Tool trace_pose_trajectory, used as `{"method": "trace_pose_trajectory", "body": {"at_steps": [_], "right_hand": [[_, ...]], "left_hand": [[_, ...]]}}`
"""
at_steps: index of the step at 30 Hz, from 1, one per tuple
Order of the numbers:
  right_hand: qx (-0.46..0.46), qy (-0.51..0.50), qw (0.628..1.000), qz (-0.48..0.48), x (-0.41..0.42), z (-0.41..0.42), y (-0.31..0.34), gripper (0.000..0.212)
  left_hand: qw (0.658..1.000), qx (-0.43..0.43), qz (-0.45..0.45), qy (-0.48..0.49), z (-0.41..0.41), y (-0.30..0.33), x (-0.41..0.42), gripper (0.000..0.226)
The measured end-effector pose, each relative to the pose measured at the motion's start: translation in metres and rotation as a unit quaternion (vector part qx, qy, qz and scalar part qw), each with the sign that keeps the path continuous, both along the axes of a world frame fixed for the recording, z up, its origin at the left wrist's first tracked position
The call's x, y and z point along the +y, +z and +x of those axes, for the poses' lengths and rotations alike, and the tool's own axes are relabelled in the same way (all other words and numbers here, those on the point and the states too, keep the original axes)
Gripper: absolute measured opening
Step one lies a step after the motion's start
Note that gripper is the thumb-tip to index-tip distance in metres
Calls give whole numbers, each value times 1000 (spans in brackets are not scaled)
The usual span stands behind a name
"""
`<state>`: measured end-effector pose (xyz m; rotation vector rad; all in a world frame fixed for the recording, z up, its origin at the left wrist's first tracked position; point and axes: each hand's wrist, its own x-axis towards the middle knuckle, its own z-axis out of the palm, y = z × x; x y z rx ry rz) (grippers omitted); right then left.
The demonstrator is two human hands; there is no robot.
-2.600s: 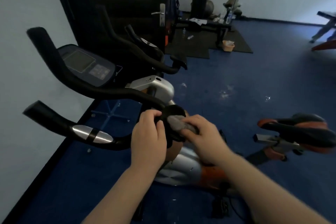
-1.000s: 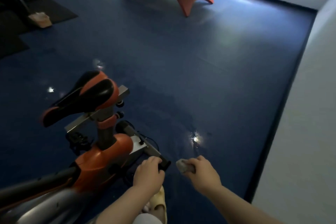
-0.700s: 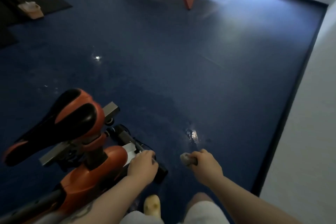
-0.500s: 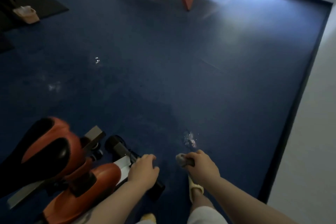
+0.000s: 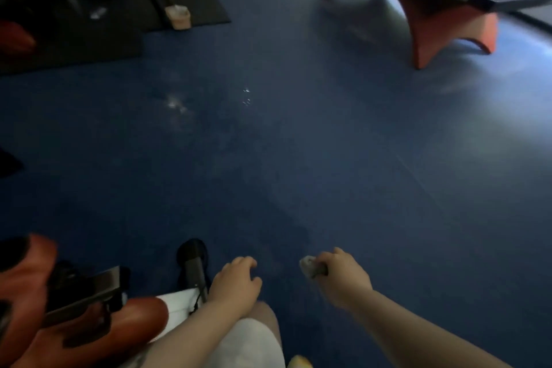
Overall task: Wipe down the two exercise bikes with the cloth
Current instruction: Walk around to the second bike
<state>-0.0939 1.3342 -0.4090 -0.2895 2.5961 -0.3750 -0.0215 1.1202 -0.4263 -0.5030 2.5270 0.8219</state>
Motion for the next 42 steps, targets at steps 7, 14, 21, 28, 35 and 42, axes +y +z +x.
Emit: {"method": "trace_pose_trajectory", "body": {"at_steps": [7, 14, 21, 28, 35, 42], "right_hand": [[-12, 154, 988, -17, -84, -114, -10, 29], [-27, 233, 972, 5, -172, -228, -7, 25], [-27, 308, 951, 0, -259, -326, 1, 24], [-36, 463, 885, 26, -389, -426, 0, 26], [-19, 614, 789, 9, -537, -460, 19, 24], [-37, 730, 682, -29, -680, -390, 10, 22]], "left_hand": [[994, -33, -1, 100, -82, -14, -46, 39], [985, 0, -9, 175, -178, -10, -120, 39], [968, -2, -8, 249, -248, -1, -189, 39], [909, -7, -9, 417, -291, -7, -273, 41], [819, 3, -2, 574, -320, 2, -325, 36], [712, -34, 11, 701, -281, -9, -390, 33]]}}
